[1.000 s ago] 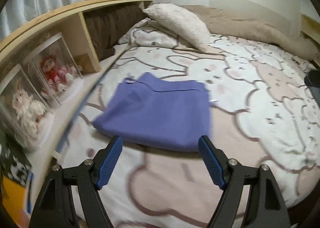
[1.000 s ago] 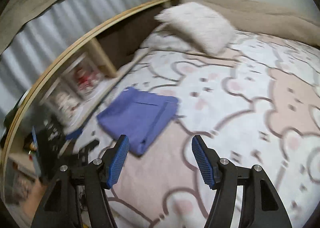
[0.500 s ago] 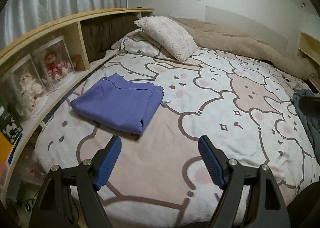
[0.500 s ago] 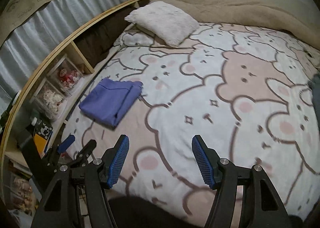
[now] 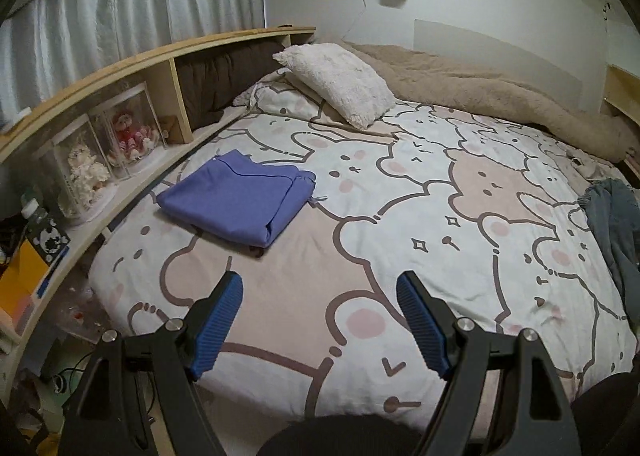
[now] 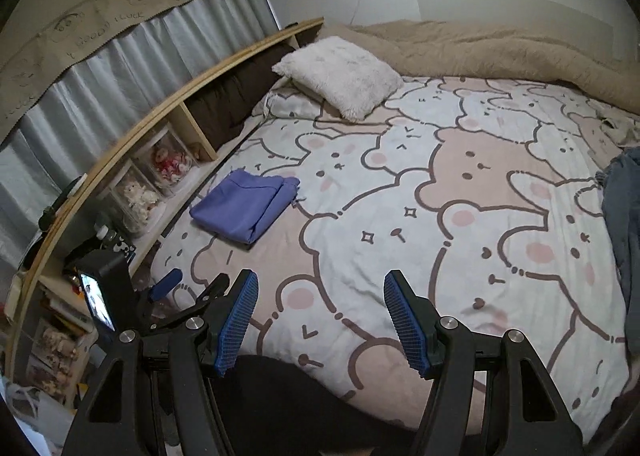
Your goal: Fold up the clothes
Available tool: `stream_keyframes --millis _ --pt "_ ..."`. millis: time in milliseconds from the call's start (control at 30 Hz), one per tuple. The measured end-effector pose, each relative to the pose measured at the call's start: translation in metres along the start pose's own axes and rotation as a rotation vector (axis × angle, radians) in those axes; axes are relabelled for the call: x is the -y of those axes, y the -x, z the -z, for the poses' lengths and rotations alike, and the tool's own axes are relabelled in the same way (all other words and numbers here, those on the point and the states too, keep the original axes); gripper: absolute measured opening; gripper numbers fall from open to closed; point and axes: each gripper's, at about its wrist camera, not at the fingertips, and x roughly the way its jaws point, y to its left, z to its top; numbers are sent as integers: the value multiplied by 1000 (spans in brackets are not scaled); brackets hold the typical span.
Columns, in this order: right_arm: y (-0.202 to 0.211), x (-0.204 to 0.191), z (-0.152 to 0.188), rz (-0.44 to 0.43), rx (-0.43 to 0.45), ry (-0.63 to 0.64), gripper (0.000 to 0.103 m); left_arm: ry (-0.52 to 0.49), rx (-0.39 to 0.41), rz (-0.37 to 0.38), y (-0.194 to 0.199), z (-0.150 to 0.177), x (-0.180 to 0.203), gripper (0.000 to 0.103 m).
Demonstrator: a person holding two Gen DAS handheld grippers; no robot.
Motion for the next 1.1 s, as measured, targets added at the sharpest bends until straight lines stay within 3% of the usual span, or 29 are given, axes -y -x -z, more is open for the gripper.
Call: stream_keyframes --millis 200,400,733,1100 --pt "15 7 6 -7 14 14 66 -13 18 -4 20 6 8 88" --pt "21 9 11 -7 32 41 66 -21 47 -21 35 7 17 88" --pt "-33 12 44 61 -34 131 66 28 53 22 48 9 30 88" --pt "-67 22 70 80 17 187 66 -1 68 -7 42 19 44 88"
